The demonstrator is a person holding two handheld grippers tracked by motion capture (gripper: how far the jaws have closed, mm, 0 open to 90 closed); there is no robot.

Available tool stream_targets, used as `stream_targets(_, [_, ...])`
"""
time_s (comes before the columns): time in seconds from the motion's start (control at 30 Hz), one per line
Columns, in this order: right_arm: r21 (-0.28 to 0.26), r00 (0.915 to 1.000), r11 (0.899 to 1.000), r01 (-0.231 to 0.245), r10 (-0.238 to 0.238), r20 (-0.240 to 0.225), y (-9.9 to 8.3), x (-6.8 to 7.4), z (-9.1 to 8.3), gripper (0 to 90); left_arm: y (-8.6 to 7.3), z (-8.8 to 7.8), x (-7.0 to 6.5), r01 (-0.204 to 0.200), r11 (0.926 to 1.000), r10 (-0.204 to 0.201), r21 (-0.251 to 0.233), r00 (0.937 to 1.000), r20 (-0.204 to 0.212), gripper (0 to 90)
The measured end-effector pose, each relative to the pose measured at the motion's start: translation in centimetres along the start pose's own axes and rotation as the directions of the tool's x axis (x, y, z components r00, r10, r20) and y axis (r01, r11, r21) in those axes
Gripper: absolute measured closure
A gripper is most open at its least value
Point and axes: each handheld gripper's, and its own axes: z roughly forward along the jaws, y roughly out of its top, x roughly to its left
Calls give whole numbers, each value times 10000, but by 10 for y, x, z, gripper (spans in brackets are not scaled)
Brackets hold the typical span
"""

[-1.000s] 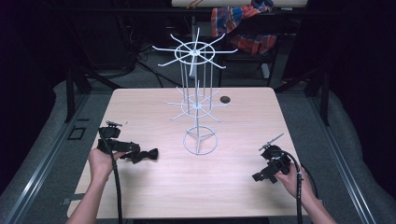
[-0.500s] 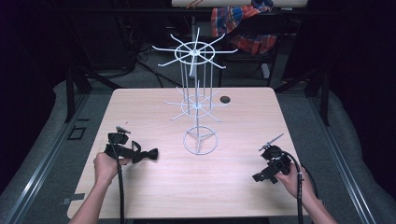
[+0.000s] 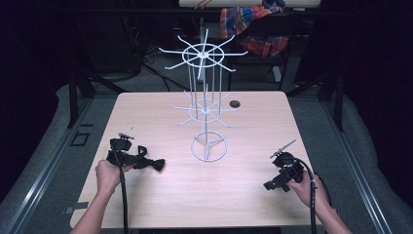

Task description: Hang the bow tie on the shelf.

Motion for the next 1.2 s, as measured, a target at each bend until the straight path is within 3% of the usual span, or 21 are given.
stream_targets(0.3, [98,10000,9999,86,-86,-20,0,-1,-1,88,0,-18,-2,69,9946,-46,-1038,9997,219,884])
stream_targets(0.37, [-159,9999,9998,-136,135,-58,-1,0,0,88,0,-22,-3,47,9914,-7,-1311,9995,307,885])
stream_targets(0.6, [6,9999,10000,-98,98,-62,0,-2,-1,88,1,-37,-10,-193,9799,298,-1988,9983,499,886])
stream_targets(0.93, [128,10000,9999,14,-15,13,0,-3,-2,88,4,-52,-20,-555,9648,708,-2569,9962,505,886])
stream_targets(1.2, [109,10000,9999,33,-33,-9,0,-4,-2,88,7,-59,-22,-599,9585,791,-2786,9952,583,887])
